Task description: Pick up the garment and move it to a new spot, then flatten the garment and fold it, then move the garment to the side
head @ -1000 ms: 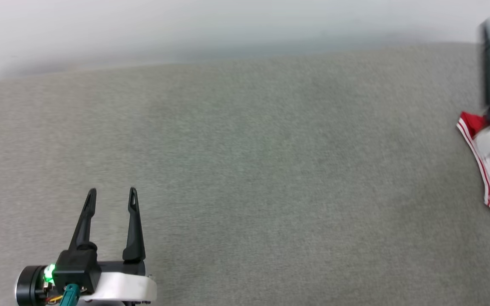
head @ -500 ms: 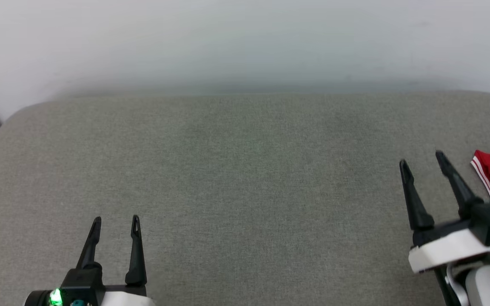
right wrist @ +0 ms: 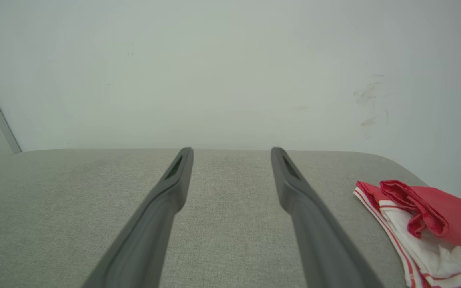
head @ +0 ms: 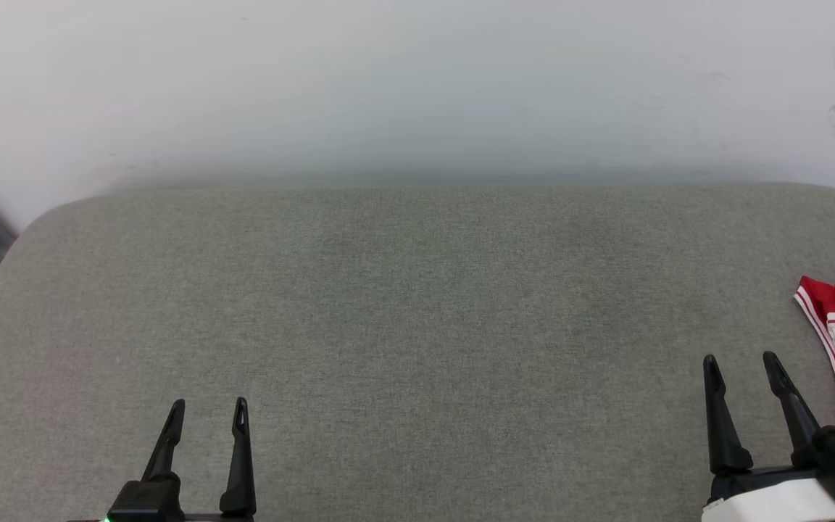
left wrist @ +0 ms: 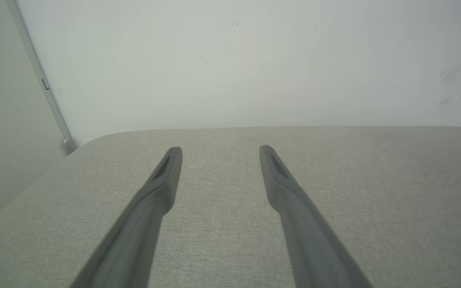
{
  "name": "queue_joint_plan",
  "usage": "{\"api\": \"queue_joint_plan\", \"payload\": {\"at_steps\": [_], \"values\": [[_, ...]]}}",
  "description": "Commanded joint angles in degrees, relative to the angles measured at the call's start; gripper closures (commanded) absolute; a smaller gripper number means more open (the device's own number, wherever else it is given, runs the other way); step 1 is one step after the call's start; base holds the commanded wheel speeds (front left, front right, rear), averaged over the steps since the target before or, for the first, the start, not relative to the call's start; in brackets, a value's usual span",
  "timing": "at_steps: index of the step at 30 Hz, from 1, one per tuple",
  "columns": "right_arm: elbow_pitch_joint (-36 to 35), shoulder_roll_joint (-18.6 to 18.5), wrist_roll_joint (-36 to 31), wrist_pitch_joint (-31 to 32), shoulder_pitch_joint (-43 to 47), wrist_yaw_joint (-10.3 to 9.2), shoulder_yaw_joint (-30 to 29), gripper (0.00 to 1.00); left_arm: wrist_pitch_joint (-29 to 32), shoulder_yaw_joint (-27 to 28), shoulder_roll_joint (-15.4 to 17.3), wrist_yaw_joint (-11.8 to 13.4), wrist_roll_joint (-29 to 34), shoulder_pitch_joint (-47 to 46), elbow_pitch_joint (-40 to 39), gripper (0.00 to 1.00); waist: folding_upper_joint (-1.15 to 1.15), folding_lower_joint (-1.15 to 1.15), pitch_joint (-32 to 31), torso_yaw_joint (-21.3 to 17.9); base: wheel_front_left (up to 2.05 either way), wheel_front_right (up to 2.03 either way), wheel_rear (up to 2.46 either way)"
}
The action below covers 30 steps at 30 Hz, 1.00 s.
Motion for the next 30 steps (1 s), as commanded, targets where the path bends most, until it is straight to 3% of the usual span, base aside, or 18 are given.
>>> {"api": "queue_joint_plan", "payload": {"at_steps": [1, 9, 10, 13, 30], "values": [[-0.7, 0.7, -0.2, -0.1, 1.4, -0.04, 0.0, 0.0, -0.1, 0.0, -0.1, -0.3, -0.1, 0.9, 0.1, 0.0, 0.0, 0.01, -0.2, -0.1, 0.0, 0.0, 0.0], [-1.7, 1.3, -0.5, -0.1, 2.4, -0.04, -0.2, 0.0, -0.1, 0.1, -0.2, -0.9, -0.3, 1.0, 0.6, 0.0, 0.0, 0.01, -0.2, -0.3, 0.0, 0.0, 0.0], [-1.2, 1.1, -0.1, 0.0, 1.9, 0.0, -0.2, 1.0, 0.0, 0.0, 0.0, -0.6, -0.3, 0.6, 0.7, 1.0, 0.0, 0.01, -0.2, -0.3, 0.0, 0.0, 0.0], [0.4, 1.1, 0.2, 0.1, 2.4, 0.0, -0.1, 1.0, 0.1, -0.2, -0.1, -0.5, -0.5, 1.0, 2.4, 1.0, 0.0, 0.01, -0.2, -0.3, 0.0, 0.0, 0.0], [2.6, 1.1, 19.5, 4.7, -0.5, -0.01, -0.6, 1.0, 4.3, 0.6, 0.4, -1.9, -20.8, -2.8, 5.4, 1.0, 0.0, 0.01, 0.0, -0.5, 0.0, 0.0, 0.0]]}}
